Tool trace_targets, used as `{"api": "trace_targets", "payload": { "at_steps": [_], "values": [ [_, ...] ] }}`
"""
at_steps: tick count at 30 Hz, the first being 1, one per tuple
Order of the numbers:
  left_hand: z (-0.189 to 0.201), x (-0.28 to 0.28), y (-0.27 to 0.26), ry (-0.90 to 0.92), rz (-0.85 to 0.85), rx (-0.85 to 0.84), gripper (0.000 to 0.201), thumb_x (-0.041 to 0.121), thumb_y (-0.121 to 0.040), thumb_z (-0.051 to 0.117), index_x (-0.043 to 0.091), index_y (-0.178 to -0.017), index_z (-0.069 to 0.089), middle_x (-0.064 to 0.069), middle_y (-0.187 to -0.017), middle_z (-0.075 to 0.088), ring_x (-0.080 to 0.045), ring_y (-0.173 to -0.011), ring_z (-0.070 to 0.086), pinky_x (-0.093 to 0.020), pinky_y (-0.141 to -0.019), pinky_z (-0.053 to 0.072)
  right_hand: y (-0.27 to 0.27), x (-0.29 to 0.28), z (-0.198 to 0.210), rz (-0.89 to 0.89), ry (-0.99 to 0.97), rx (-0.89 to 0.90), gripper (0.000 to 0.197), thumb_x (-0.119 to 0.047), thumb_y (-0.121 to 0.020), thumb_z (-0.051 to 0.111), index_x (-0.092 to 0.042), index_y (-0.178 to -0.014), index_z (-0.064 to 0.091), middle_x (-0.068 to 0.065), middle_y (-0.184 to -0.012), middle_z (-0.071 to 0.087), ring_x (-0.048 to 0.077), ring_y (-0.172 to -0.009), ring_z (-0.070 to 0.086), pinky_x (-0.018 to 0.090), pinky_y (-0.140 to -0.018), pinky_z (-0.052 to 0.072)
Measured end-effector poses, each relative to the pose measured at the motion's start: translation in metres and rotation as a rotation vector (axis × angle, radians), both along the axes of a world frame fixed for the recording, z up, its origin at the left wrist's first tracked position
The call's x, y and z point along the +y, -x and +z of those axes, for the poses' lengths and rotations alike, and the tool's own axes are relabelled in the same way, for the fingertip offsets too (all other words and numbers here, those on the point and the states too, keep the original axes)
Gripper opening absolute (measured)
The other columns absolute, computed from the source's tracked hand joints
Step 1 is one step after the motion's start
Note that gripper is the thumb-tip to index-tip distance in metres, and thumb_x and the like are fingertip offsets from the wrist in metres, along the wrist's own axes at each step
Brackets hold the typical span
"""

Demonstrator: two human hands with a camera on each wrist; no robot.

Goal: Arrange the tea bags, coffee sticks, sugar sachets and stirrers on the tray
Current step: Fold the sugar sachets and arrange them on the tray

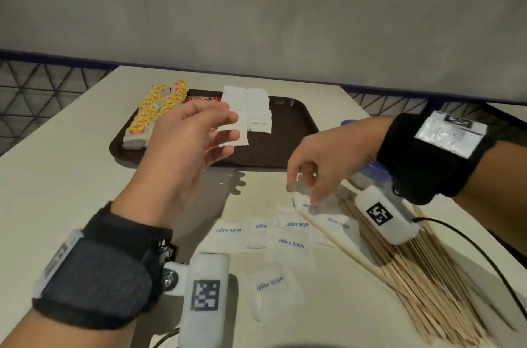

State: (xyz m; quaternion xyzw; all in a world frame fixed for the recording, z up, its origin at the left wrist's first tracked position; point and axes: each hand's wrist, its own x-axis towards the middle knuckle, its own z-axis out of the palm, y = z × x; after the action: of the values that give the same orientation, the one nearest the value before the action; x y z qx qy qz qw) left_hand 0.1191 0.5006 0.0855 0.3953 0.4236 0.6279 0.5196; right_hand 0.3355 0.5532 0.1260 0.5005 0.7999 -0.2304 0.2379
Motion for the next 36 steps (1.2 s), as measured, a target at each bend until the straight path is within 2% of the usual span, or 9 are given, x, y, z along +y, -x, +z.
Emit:
{"api": "trace_targets", "payload": {
  "at_steps": [3, 9, 12, 15, 18, 24, 31, 34, 36],
  "values": [
    [0.000, -0.002, -0.001, -0.004, 0.003, 0.013, 0.004, 0.014, -0.097, 0.066, 0.016, -0.098, 0.068, -0.004, -0.094, 0.076, -0.017, -0.071, 0.069, -0.028, -0.061, 0.052, -0.007, -0.018, -0.013, 0.053, -0.084, -0.147, 0.064, -0.046, -0.076, 0.086, -0.034, -0.131, 0.056, -0.013, -0.110, 0.063, 0.013, -0.096, 0.066, 0.033, -0.088, 0.059],
    [-0.003, -0.002, -0.003, -0.003, 0.003, 0.040, 0.005, 0.014, -0.096, 0.066, 0.016, -0.100, 0.068, -0.003, -0.094, 0.077, -0.017, -0.073, 0.070, -0.029, -0.063, 0.052, -0.019, -0.030, -0.026, 0.031, -0.114, -0.141, 0.077, -0.034, -0.079, 0.085, -0.034, -0.144, 0.044, -0.012, -0.110, 0.060, 0.015, -0.095, 0.065, 0.032, -0.088, 0.060],
    [-0.005, -0.001, -0.003, -0.001, -0.001, 0.054, 0.006, 0.015, -0.096, 0.066, 0.016, -0.102, 0.068, -0.002, -0.094, 0.076, -0.016, -0.073, 0.070, -0.028, -0.064, 0.053, -0.020, -0.032, -0.031, 0.011, -0.129, -0.131, 0.063, -0.032, -0.080, 0.085, -0.032, -0.132, 0.049, -0.008, -0.108, 0.061, 0.017, -0.093, 0.066, 0.031, -0.085, 0.061],
    [-0.007, 0.000, -0.004, 0.010, 0.000, 0.065, 0.008, 0.015, -0.096, 0.066, 0.015, -0.104, 0.068, -0.001, -0.093, 0.077, -0.015, -0.073, 0.070, -0.027, -0.064, 0.053, -0.022, -0.032, -0.032, 0.015, -0.174, -0.136, 0.037, -0.035, -0.082, 0.083, -0.033, -0.100, 0.051, -0.006, -0.101, 0.061, 0.016, -0.087, 0.065, 0.029, -0.082, 0.060],
    [-0.009, 0.002, -0.003, 0.013, -0.004, 0.078, 0.011, 0.016, -0.096, 0.067, 0.014, -0.107, 0.069, -0.001, -0.096, 0.077, -0.016, -0.075, 0.071, -0.028, -0.064, 0.054, -0.023, -0.030, -0.032, 0.015, -0.248, -0.124, 0.035, -0.036, -0.085, 0.080, -0.031, -0.087, 0.046, -0.002, -0.096, 0.062, 0.018, -0.084, 0.065, 0.031, -0.083, 0.060],
    [-0.010, 0.002, -0.003, 0.017, -0.008, 0.077, 0.010, 0.017, -0.096, 0.068, 0.015, -0.106, 0.070, -0.004, -0.099, 0.078, -0.017, -0.076, 0.072, -0.027, -0.063, 0.055, -0.029, -0.029, -0.026, -0.041, -0.292, -0.046, 0.032, -0.029, -0.085, 0.079, -0.032, -0.087, 0.047, -0.004, -0.092, 0.061, 0.016, -0.082, 0.063, 0.030, -0.082, 0.058],
    [-0.008, 0.002, -0.002, 0.013, -0.012, 0.073, 0.007, 0.016, -0.096, 0.068, 0.015, -0.103, 0.071, -0.005, -0.099, 0.078, -0.017, -0.075, 0.072, -0.028, -0.064, 0.055, -0.032, -0.031, 0.007, -0.101, -0.390, 0.109, 0.019, -0.019, -0.087, 0.072, -0.027, -0.092, 0.056, -0.006, -0.087, 0.057, 0.012, -0.074, 0.053, 0.021, -0.062, 0.040],
    [-0.008, 0.003, -0.001, 0.021, -0.016, 0.069, 0.008, 0.017, -0.096, 0.068, 0.015, -0.103, 0.071, -0.004, -0.096, 0.078, -0.017, -0.074, 0.072, -0.029, -0.064, 0.055, -0.022, -0.035, 0.020, -0.148, -0.383, 0.247, 0.019, -0.018, -0.085, 0.076, -0.026, -0.094, 0.061, -0.005, -0.088, 0.064, 0.013, -0.075, 0.059, 0.022, -0.061, 0.047],
    [-0.008, 0.003, -0.001, 0.025, -0.022, 0.065, 0.010, 0.017, -0.096, 0.068, 0.014, -0.105, 0.070, -0.004, -0.095, 0.078, -0.017, -0.073, 0.071, -0.030, -0.065, 0.055, -0.011, -0.039, 0.021, -0.161, -0.362, 0.342, 0.020, -0.017, -0.084, 0.077, -0.026, -0.095, 0.063, -0.001, -0.093, 0.070, 0.021, -0.084, 0.066, 0.034, -0.070, 0.059]
  ]
}}
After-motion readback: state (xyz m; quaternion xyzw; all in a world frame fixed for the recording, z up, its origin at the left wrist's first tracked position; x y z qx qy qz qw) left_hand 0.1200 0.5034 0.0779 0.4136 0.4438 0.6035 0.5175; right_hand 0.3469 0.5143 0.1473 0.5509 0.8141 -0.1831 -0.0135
